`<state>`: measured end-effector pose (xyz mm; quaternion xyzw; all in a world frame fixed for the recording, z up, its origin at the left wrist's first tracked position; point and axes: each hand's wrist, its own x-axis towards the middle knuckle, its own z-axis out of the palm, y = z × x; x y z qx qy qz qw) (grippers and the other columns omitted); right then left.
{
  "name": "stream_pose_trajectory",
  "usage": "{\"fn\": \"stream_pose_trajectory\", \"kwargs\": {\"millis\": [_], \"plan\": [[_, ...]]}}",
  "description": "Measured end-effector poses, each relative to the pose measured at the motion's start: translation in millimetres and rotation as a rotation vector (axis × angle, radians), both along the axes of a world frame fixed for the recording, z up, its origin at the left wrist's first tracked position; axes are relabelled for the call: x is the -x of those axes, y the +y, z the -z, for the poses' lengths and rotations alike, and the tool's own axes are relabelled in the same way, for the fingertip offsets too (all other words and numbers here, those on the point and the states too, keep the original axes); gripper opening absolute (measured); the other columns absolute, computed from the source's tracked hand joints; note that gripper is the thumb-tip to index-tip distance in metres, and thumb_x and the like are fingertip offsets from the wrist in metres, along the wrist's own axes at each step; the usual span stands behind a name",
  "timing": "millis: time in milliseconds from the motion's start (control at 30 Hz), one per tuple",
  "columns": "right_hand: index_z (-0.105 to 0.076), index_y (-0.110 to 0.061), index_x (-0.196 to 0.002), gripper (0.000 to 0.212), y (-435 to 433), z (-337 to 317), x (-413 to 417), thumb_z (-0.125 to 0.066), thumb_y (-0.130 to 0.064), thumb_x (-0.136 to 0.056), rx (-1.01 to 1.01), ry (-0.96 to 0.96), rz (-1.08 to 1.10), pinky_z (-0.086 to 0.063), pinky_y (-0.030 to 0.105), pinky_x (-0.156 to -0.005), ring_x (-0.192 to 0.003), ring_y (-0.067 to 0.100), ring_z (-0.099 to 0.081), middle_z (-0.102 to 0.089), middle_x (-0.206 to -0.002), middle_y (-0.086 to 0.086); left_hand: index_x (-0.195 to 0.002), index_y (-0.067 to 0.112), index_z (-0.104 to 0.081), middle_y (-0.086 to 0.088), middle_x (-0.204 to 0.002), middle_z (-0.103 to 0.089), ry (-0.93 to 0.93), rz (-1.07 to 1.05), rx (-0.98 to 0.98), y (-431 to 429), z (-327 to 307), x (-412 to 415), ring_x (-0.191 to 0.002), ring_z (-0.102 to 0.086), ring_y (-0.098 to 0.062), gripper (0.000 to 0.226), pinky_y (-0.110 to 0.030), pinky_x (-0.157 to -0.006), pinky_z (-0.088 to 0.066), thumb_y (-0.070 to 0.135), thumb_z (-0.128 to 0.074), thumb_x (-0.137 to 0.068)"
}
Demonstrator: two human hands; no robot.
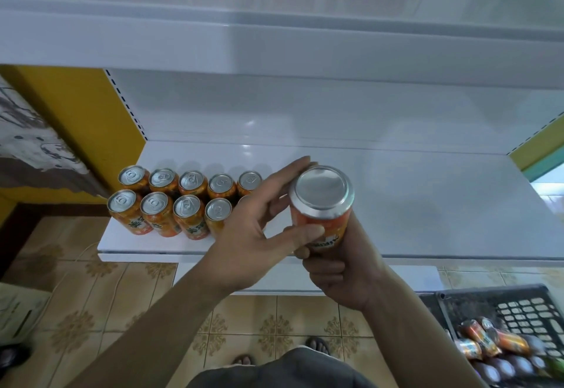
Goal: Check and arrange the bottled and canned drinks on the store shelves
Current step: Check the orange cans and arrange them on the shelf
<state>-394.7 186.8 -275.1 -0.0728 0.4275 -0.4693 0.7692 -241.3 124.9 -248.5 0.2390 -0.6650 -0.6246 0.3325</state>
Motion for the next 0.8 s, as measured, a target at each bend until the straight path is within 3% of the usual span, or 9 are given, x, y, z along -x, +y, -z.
{"fn": "stream_pose_trajectory", "kwargs": {"millis": [133, 200, 267, 367, 433, 500, 633, 800], "plan": [[-0.066, -0.009, -0.091, 0.059, -2, 1, 7, -0.038, -0.060, -0.098, -0.045, 0.160, 0.133, -0.035, 0.018, -0.038, -0.042, 0.010, -0.039, -0.057, -0.060, 0.004, -0.142, 0.033, -0.044, 0.019, -0.136, -0.056, -0.130, -0.036, 0.038, -4, 9, 3, -0.132, -0.050, -0.008, 0.072, -0.030, -0.106, -0.047, 0.023, -0.080, -0.081], [-0.067, -0.011, -0.098, 0.051, -4, 4, 16, -0.045, -0.057, -0.098, -0.056, 0.355, 0.229, -0.044, 0.023, -0.048, -0.051, 0.014, -0.053, -0.063, -0.067, 0.006, -0.139, 0.040, -0.043, 0.023, -0.133, -0.055, -0.281, -0.093, 0.050, -9, 19, 3, -0.128, -0.051, -0.002, 0.070, -0.025, -0.104, -0.048, 0.025, -0.081, -0.082], [-0.066, -0.014, -0.109, 0.045, -9, 9, 29, -0.056, -0.055, -0.095, -0.070, 0.618, 0.247, -0.053, 0.026, -0.060, -0.068, 0.016, -0.067, -0.071, -0.085, 0.006, -0.141, 0.038, -0.041, 0.022, -0.133, -0.052, -0.457, -0.160, 0.068, -13, 31, 4, -0.123, -0.051, 0.001, 0.069, -0.014, -0.097, -0.047, 0.027, -0.078, -0.084], [-0.057, -0.024, -0.117, 0.046, -29, 16, 47, -0.068, -0.056, -0.087, -0.022, 1.160, 0.082, -0.055, 0.032, -0.077, -0.087, 0.013, -0.065, -0.068, -0.101, -0.004, -0.144, 0.031, -0.043, 0.020, -0.130, -0.052, -0.623, -0.243, 0.039, -18, 50, 9, -0.109, -0.053, 0.003, 0.063, -0.009, -0.083, -0.042, 0.034, -0.073, -0.089], [-0.054, -0.031, -0.117, 0.050, -51, 24, 55, -0.075, -0.058, -0.080, 0.044, 1.466, -0.077, -0.049, 0.033, -0.079, -0.088, 0.014, -0.061, -0.063, -0.100, -0.011, -0.141, 0.031, -0.045, 0.021, -0.123, -0.056, -0.678, -0.266, 0.009, -23, 61, 14, -0.104, -0.055, 0.002, 0.058, -0.017, -0.081, -0.048, 0.039, -0.070, -0.090], [-0.055, -0.030, -0.123, 0.060, -77, 39, 63, -0.080, -0.056, -0.075, 0.086, 1.650, -0.225, -0.043, 0.031, -0.079, -0.092, 0.015, -0.056, -0.062, -0.108, -0.008, -0.139, 0.030, -0.048, 0.021, -0.116, -0.057, -0.743, -0.279, 0.006, -28, 69, 19, -0.101, -0.057, -0.001, 0.054, -0.024, -0.081, -0.053, 0.042, -0.068, -0.091], [-0.053, -0.023, -0.128, 0.067, -125, 71, 73, -0.082, -0.048, -0.072, 0.082, 1.774, -0.429, -0.041, 0.031, -0.078, -0.104, 0.026, -0.061, -0.062, -0.118, 0.001, -0.138, 0.029, -0.050, 0.018, -0.112, -0.058, -0.851, -0.336, 0.068, -34, 75, 26, -0.097, -0.058, -0.004, 0.049, -0.025, -0.080, -0.053, 0.042, -0.065, -0.093], [-0.049, -0.018, -0.132, 0.067, -161, 86, 69, -0.079, -0.042, -0.077, 0.134, 1.825, -0.534, -0.043, 0.035, -0.088, -0.118, 0.030, -0.058, -0.058, -0.125, 0.006, -0.132, 0.031, -0.054, 0.019, -0.107, -0.056, -0.953, -0.399, 0.105, -43, 76, 26, -0.093, -0.056, -0.006, 0.041, -0.021, -0.067, -0.041, 0.043, -0.062, -0.094]]}}
